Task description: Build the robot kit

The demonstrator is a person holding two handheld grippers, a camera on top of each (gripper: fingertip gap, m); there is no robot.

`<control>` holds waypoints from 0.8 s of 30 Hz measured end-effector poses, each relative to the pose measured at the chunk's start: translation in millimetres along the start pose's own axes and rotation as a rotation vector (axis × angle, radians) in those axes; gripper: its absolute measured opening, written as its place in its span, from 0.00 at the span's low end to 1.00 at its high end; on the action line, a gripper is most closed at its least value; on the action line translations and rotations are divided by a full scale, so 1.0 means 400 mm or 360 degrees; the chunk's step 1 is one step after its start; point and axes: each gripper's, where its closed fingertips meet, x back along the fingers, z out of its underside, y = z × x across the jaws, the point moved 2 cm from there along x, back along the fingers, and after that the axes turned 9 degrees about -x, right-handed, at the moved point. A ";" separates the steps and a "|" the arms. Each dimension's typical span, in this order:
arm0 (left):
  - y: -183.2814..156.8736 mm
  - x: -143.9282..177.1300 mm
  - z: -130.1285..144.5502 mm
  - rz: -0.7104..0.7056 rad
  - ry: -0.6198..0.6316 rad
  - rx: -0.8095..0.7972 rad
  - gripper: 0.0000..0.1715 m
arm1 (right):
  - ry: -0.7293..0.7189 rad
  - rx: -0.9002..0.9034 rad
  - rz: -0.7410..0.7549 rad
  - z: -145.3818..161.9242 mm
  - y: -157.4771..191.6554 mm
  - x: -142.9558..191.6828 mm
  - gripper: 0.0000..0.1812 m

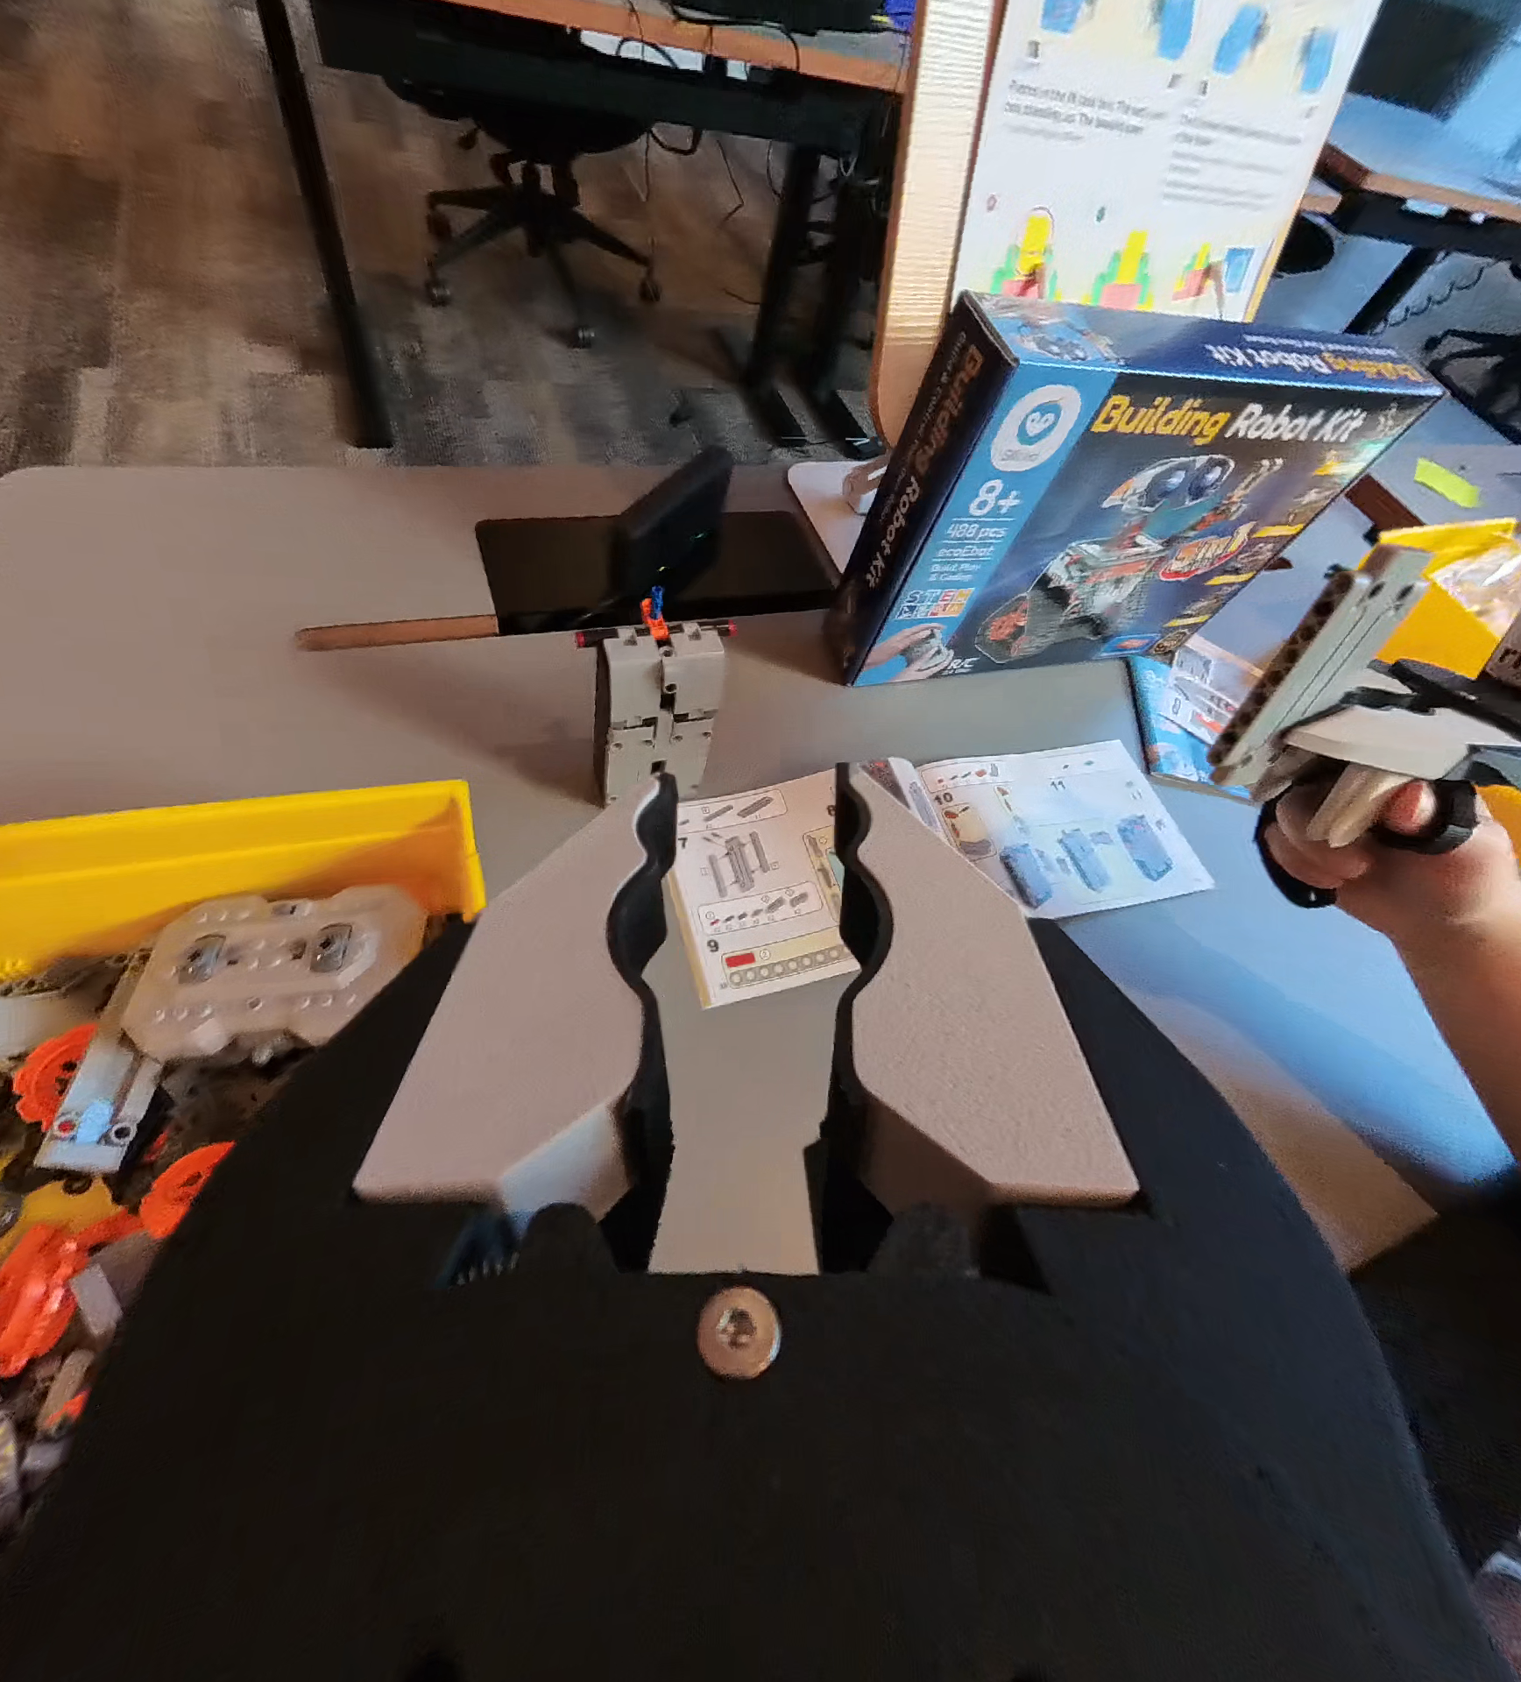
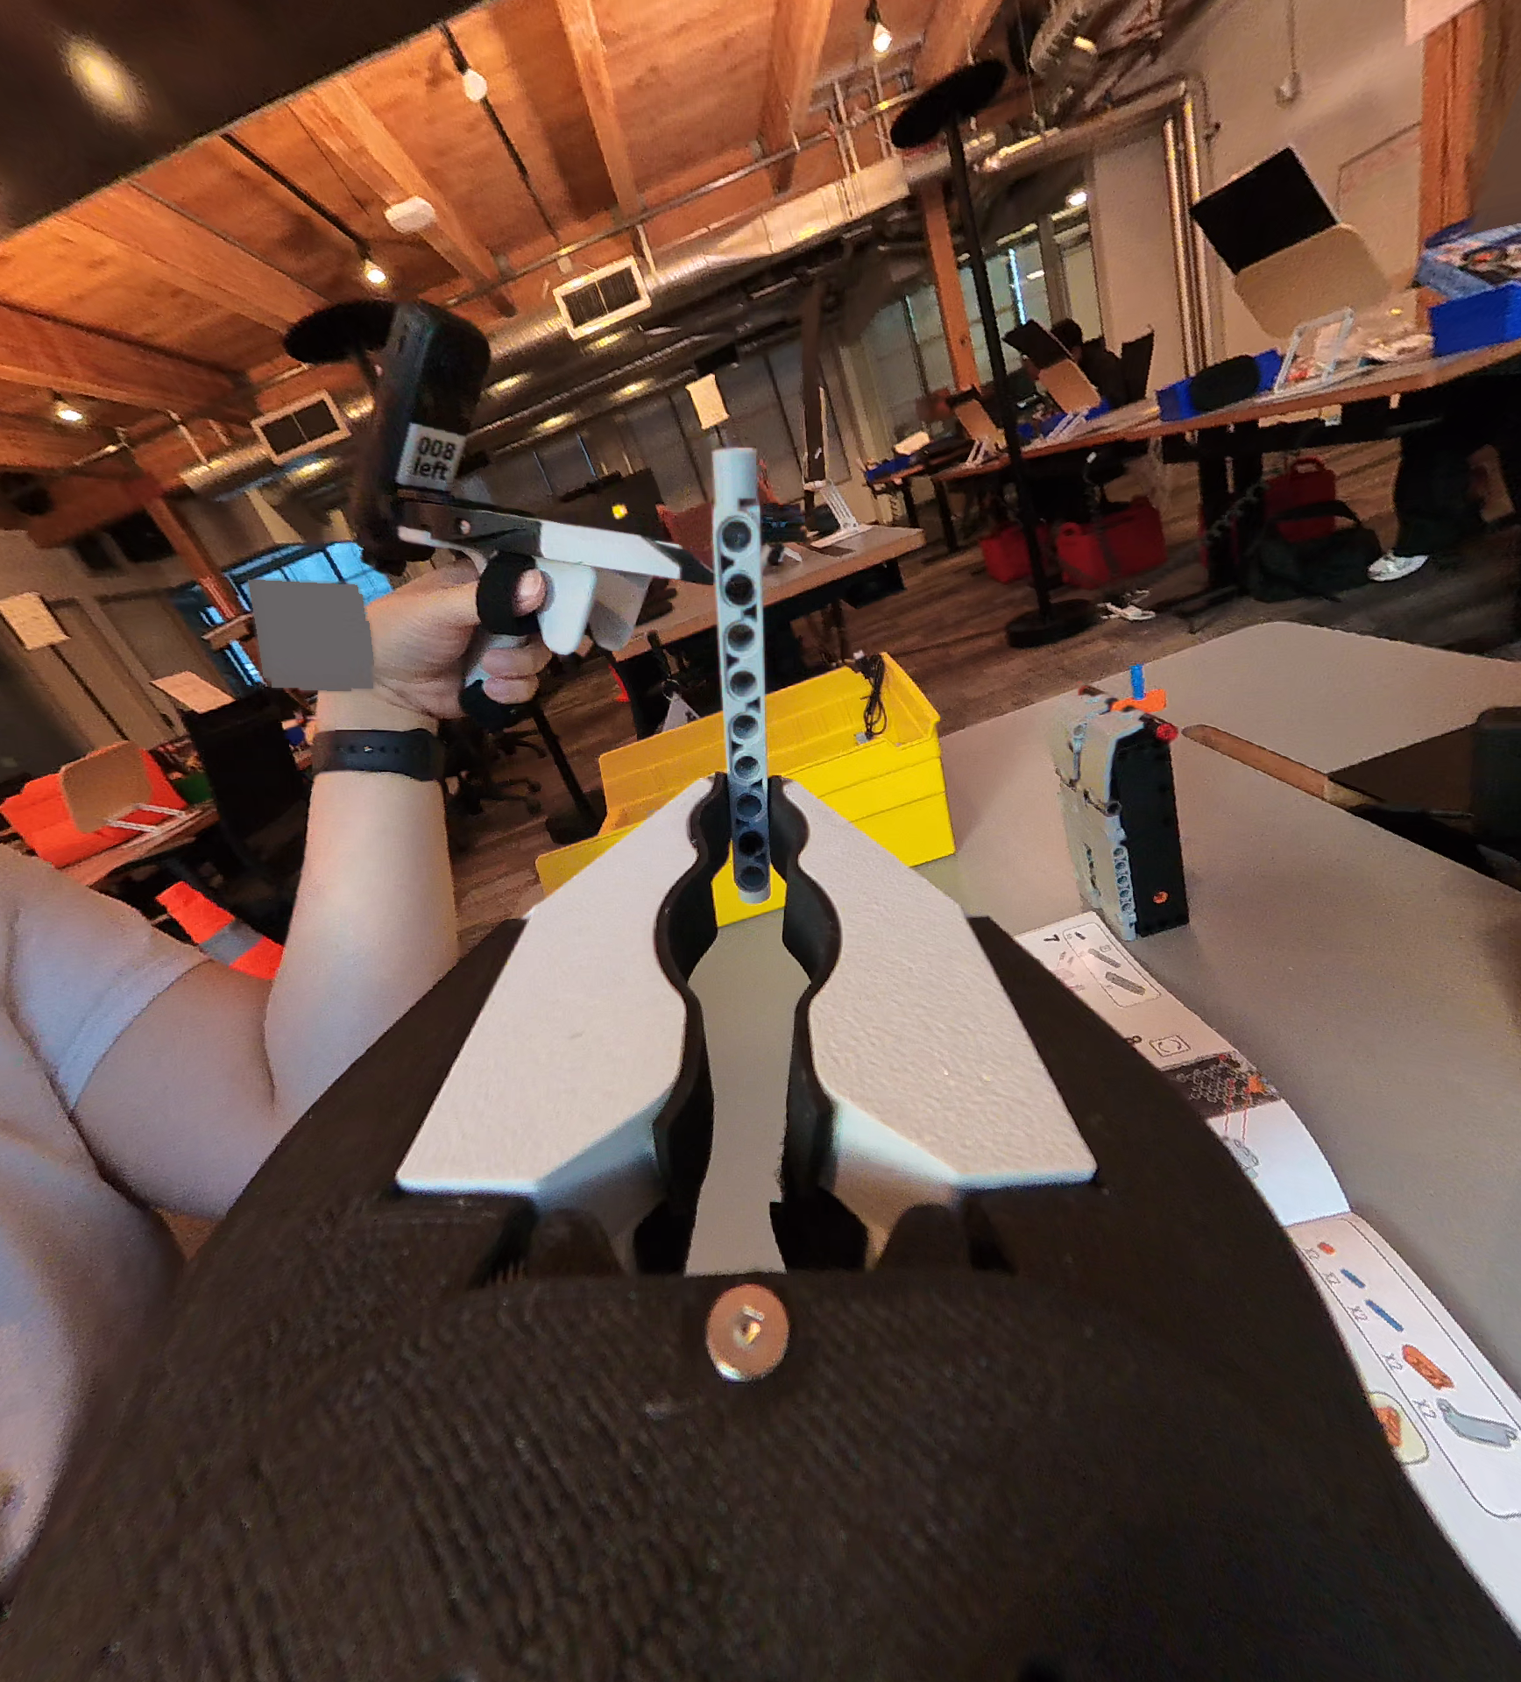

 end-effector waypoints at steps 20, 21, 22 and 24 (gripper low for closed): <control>-0.043 0.012 -0.068 0.0084 -0.0218 -0.0042 0.24 | -0.0007 0.0011 0.0036 0.115 -0.067 0.009 0.03; -0.041 0.014 -0.068 0.0082 -0.0224 -0.0037 0.24 | 0.0013 0.0009 0.0028 0.120 -0.065 0.007 0.03; -0.039 0.016 -0.069 0.0082 -0.0232 -0.0030 0.24 | 0.0028 0.0007 0.0027 0.122 -0.064 0.005 0.03; -0.037 0.020 -0.073 0.0082 -0.0251 -0.0017 0.23 | 0.0032 0.0020 0.0029 0.124 -0.062 0.002 0.03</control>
